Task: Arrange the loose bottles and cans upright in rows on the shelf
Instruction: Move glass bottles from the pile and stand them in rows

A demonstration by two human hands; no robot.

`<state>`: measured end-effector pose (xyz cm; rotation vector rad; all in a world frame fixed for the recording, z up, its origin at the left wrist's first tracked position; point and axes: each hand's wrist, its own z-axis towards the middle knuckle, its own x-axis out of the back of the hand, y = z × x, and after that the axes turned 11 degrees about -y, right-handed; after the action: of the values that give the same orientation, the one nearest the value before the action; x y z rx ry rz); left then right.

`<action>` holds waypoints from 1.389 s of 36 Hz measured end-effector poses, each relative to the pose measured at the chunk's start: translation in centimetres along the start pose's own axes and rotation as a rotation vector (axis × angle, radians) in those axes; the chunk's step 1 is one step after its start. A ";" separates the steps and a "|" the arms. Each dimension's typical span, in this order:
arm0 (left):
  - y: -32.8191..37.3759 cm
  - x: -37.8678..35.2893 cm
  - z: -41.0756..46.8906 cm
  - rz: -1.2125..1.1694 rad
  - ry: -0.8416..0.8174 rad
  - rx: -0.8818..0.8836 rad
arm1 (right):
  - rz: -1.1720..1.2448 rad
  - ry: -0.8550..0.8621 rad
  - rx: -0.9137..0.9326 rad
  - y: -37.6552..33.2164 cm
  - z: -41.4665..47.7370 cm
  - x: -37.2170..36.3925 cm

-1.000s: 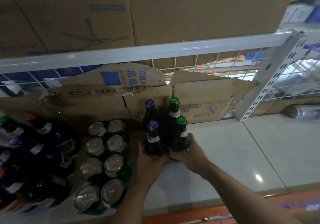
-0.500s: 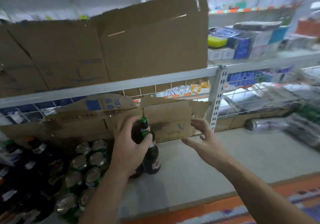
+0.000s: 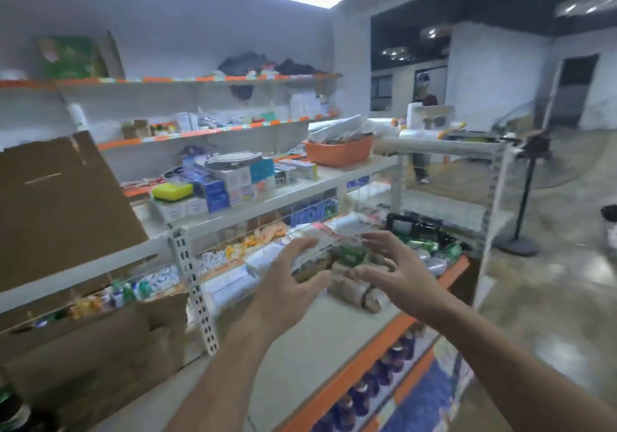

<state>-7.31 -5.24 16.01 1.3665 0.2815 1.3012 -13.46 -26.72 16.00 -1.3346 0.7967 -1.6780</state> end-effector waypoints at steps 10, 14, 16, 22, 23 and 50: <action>1.0 -8.9 8.9 0.008 -0.195 -0.085 | -0.087 0.146 -0.157 6.1 -0.7 10.1; -1.0 -10.8 12.8 -0.021 -0.239 -0.077 | -0.087 0.173 -0.222 8.9 1.0 11.6; -2.2 -11.6 15.0 -0.040 -0.272 -0.078 | -0.099 0.191 -0.257 10.2 2.5 12.3; -5.9 -12.0 22.1 -0.056 -0.309 -0.062 | -0.110 0.225 -0.332 13.9 8.2 14.4; -6.4 -12.0 23.3 -0.063 -0.326 -0.046 | -0.109 0.235 -0.339 14.4 9.1 14.7; -16.7 -32.8 57.4 0.217 -0.579 0.254 | -0.165 0.036 -0.686 44.8 30.6 34.3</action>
<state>34.84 -57.10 2.30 1.9665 -0.1078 1.0049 22.78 -77.15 -0.14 -1.8706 1.3955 -1.6161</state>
